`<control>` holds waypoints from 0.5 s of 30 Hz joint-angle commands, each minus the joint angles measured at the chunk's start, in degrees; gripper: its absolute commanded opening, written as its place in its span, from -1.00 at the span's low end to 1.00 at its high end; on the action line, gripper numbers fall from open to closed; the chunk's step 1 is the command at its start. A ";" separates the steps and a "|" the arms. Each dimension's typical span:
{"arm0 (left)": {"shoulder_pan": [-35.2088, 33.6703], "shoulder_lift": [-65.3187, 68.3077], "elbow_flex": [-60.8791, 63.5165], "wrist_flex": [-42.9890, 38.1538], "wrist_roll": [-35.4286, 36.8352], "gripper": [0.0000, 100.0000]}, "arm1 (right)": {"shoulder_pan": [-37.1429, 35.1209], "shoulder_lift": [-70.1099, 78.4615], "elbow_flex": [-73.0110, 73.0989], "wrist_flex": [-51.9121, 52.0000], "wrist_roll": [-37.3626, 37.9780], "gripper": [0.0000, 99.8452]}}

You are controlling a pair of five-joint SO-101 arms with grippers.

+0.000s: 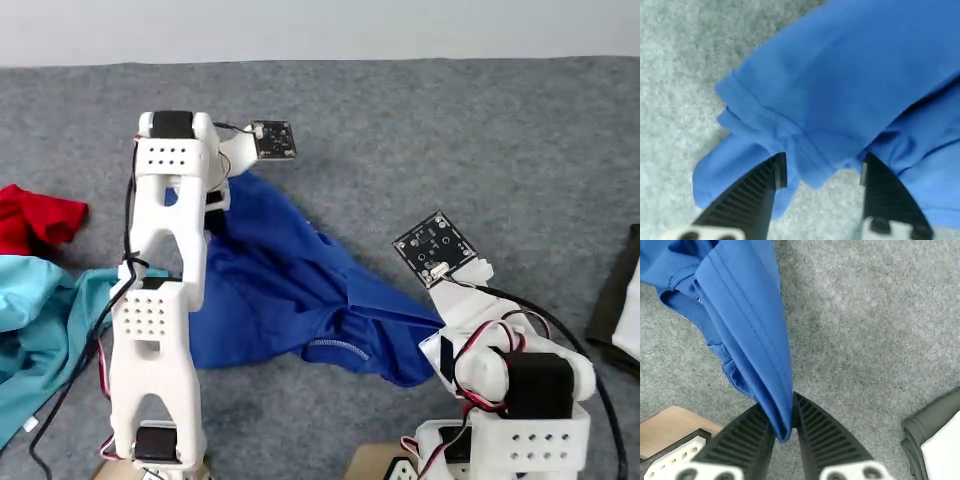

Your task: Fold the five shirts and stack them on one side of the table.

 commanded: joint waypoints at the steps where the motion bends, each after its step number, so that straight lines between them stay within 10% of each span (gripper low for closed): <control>1: 0.00 1.23 -0.22 -4.22 -0.79 -0.53 | 0.66 -0.48 -0.44 2.33 -0.62 -0.98; 15: 0.00 5.54 -7.08 -1.05 -0.79 -0.59 | 0.66 -0.48 -0.44 2.33 -0.44 -0.98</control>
